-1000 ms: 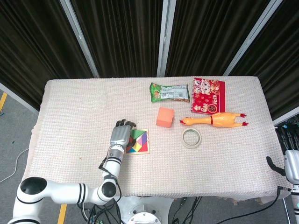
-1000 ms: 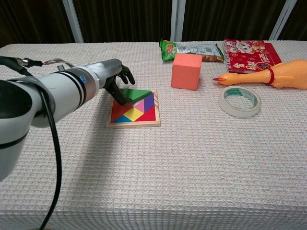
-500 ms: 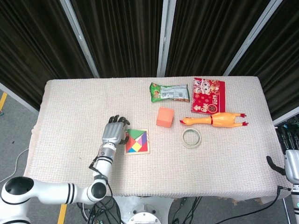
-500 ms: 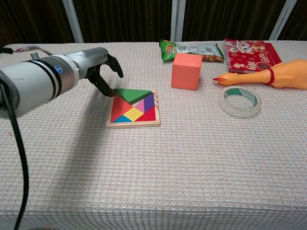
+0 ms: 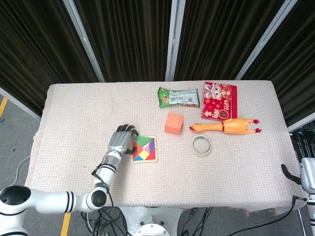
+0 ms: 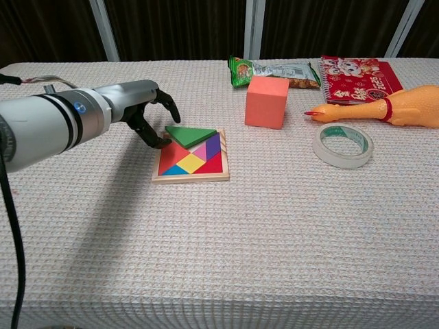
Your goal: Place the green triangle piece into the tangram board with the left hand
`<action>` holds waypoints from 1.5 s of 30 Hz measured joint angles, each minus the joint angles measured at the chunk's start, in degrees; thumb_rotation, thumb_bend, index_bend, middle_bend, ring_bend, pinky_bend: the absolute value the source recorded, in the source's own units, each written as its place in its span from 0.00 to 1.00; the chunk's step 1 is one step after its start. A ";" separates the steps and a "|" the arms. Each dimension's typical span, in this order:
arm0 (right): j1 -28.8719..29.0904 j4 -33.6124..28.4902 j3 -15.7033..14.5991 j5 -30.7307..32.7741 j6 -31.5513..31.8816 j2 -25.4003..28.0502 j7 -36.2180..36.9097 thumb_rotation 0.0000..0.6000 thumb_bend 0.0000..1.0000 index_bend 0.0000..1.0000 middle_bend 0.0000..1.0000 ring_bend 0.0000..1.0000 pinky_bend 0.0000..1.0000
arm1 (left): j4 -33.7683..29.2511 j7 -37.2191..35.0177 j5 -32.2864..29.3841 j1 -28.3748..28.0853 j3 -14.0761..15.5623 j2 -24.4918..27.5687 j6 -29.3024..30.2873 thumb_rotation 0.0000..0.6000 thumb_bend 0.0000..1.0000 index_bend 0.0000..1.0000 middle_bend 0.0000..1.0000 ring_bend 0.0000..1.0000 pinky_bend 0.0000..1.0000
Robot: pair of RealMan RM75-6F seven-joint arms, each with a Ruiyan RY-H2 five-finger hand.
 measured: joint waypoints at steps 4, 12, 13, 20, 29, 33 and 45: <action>-0.10 0.37 0.05 0.16 0.01 -0.01 0.47 1.00 0.21 0.00 0.00 0.00 0.00 | 0.88 0.28 -1.21 -0.62 0.13 -0.34 -0.58 1.00 0.35 0.29 0.10 0.00 0.02; -0.12 0.88 0.10 0.24 -0.06 -0.16 0.98 1.00 0.21 0.00 0.00 0.00 0.00 | 1.06 0.54 -3.07 -1.70 0.24 -0.65 -0.79 1.00 0.36 0.31 0.09 0.00 0.02; -0.12 0.92 0.12 0.25 -0.06 -0.17 1.00 1.00 0.21 0.00 0.00 0.00 0.00 | 0.86 0.48 -2.90 -1.73 0.26 -0.63 -0.55 1.00 0.35 0.31 0.09 0.00 0.02; -0.13 0.98 0.07 0.25 -0.12 -0.31 0.89 1.00 0.21 0.00 0.00 0.00 0.00 | -0.07 0.33 -2.63 -1.82 0.71 -0.43 0.59 1.00 0.36 0.36 0.09 0.00 0.02; -0.13 1.00 0.10 0.30 -0.14 -0.35 0.79 1.00 0.21 0.00 0.00 0.00 0.00 | -0.22 -0.25 -2.47 -1.76 0.97 -0.38 1.20 1.00 0.36 0.35 0.09 0.00 0.02; -0.13 1.10 0.10 0.33 -0.22 -0.42 0.86 1.00 0.21 0.00 0.00 0.00 0.00 | -1.06 -0.61 -1.71 -1.64 0.86 -0.06 1.81 1.00 0.36 0.34 0.09 0.00 0.02; -0.13 1.02 0.04 0.15 -0.15 -0.48 0.73 1.00 0.21 0.00 0.00 0.00 0.00 | -6.43 -2.44 2.52 -1.57 1.20 0.83 1.82 1.00 0.36 0.33 0.09 0.00 0.02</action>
